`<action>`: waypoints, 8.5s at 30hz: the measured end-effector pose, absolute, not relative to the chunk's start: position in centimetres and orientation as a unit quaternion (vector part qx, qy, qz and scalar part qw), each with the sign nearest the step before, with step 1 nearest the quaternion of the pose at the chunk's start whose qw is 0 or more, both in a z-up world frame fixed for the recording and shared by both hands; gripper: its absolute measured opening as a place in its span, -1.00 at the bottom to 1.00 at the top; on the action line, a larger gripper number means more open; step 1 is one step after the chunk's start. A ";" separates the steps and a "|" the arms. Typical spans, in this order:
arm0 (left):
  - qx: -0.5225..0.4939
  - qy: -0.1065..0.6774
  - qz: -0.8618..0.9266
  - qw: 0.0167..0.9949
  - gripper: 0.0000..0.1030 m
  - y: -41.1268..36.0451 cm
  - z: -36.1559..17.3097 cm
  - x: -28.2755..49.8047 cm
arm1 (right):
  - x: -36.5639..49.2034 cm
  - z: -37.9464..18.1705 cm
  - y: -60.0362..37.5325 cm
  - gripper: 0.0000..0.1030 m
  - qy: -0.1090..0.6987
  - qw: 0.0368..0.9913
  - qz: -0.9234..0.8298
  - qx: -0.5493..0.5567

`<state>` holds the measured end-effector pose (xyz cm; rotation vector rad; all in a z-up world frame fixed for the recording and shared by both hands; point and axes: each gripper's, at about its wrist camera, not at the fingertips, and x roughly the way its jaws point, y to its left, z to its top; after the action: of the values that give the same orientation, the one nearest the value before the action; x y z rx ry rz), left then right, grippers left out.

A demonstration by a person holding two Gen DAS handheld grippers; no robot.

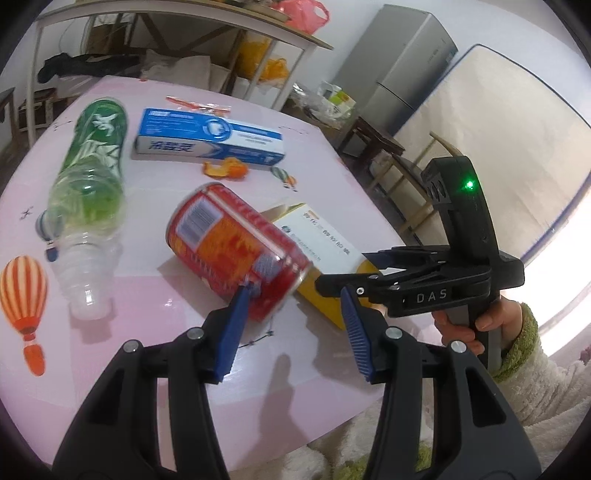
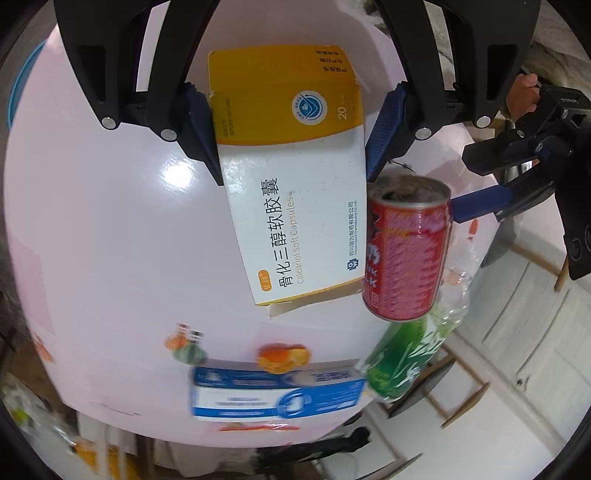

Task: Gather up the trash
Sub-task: 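Close the right gripper around the red milk can and lift it, then hold the can up with the right gripper while the left gripper approaches the medicine box, then grasp the yellow-white medicine box with the left gripper and lift it, then carry can and box over the blue wastebasket and open both grippers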

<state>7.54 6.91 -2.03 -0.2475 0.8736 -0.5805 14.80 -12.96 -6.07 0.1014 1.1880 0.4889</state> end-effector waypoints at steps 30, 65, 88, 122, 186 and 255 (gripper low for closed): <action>-0.112 0.404 -0.234 0.877 -0.07 9.2 -1.7 7.8 | 17.2 -2.9 -10.7 0.72 0.449 0.871 0.200 0.001; -0.120 0.401 -0.237 0.877 -0.07 9.9 -1.6 7.6 | 15.0 -0.9 -10.0 0.25 0.441 0.878 0.188 -0.010; -0.067 0.428 -0.196 0.880 0.48 8.5 -2.7 7.1 | 15.1 -2.5 -9.8 0.31 0.447 0.871 0.202 0.041; -0.090 0.467 -0.264 0.839 0.72 0.0 -3.7 12.8 | 14.4 -4.0 -24.0 0.31 0.431 0.859 0.155 0.229; -0.078 0.421 -0.219 0.877 0.33 -0.1 0.4 10.1 | 8.3 1.8 -23.5 0.30 0.376 0.910 0.089 0.151; 0.046 0.464 -0.457 0.758 0.70 -28.0 2.7 13.6 | 0.2 -15.9 -59.0 0.48 0.423 0.790 -0.297 0.330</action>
<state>13.62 -27.96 2.66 0.1000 1.0111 -0.9955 0.19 -59.03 -15.92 0.7106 0.9105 -0.6394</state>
